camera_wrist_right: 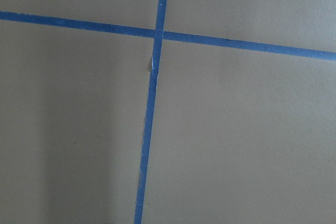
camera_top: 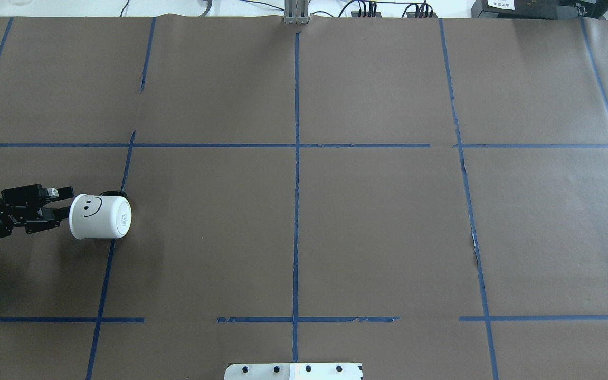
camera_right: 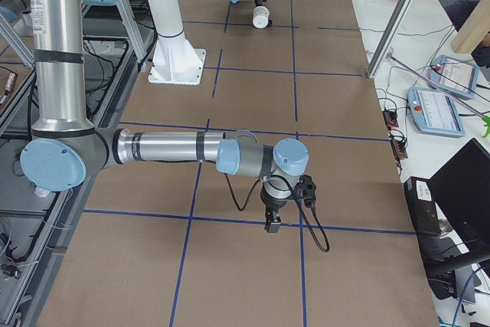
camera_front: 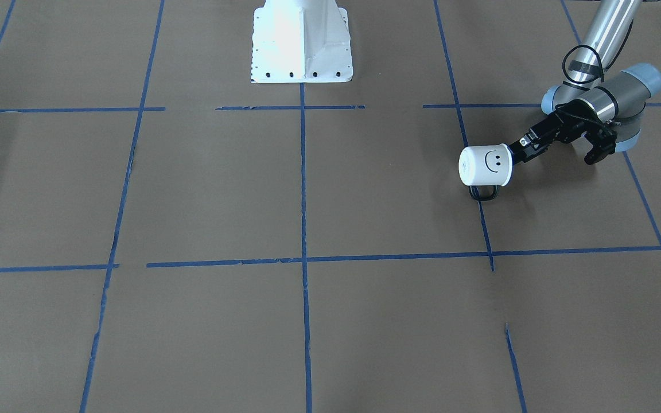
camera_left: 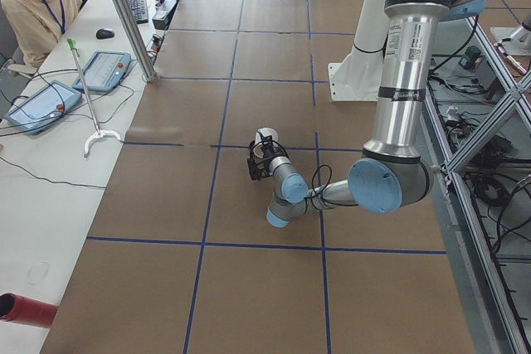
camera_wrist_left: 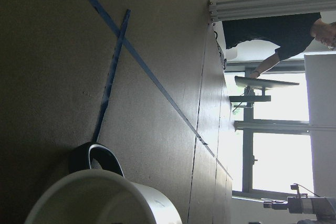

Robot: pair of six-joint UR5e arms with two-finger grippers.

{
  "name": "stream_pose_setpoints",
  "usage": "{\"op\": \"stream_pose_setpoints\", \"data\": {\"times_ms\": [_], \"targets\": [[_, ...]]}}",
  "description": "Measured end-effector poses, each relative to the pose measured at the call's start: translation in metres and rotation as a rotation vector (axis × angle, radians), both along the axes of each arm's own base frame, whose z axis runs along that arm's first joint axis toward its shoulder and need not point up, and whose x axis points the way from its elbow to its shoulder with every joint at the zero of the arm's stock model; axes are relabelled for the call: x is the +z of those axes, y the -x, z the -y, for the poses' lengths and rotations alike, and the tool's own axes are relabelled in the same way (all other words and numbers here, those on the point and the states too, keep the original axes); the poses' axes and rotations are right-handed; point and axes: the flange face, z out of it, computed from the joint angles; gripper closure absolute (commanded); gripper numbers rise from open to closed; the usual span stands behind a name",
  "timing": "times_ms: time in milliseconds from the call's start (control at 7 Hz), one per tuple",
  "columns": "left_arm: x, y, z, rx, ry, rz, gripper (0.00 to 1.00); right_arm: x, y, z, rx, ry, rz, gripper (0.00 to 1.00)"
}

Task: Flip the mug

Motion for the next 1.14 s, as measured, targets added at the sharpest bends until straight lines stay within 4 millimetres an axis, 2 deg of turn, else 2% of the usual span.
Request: {"op": "stream_pose_setpoints", "data": {"times_ms": [143, 1143], "targets": [[-0.0003, -0.0002, 0.0001, 0.000, 0.000, -0.001, 0.01, 0.0001, 0.0000, -0.0001, 0.000, 0.000, 0.000, 0.00], [-0.0003, -0.0002, 0.0001, 0.000, 0.000, 0.000, 0.00, -0.0005, 0.0000, 0.0001, 0.000, -0.001, 0.000, 0.00]]}}
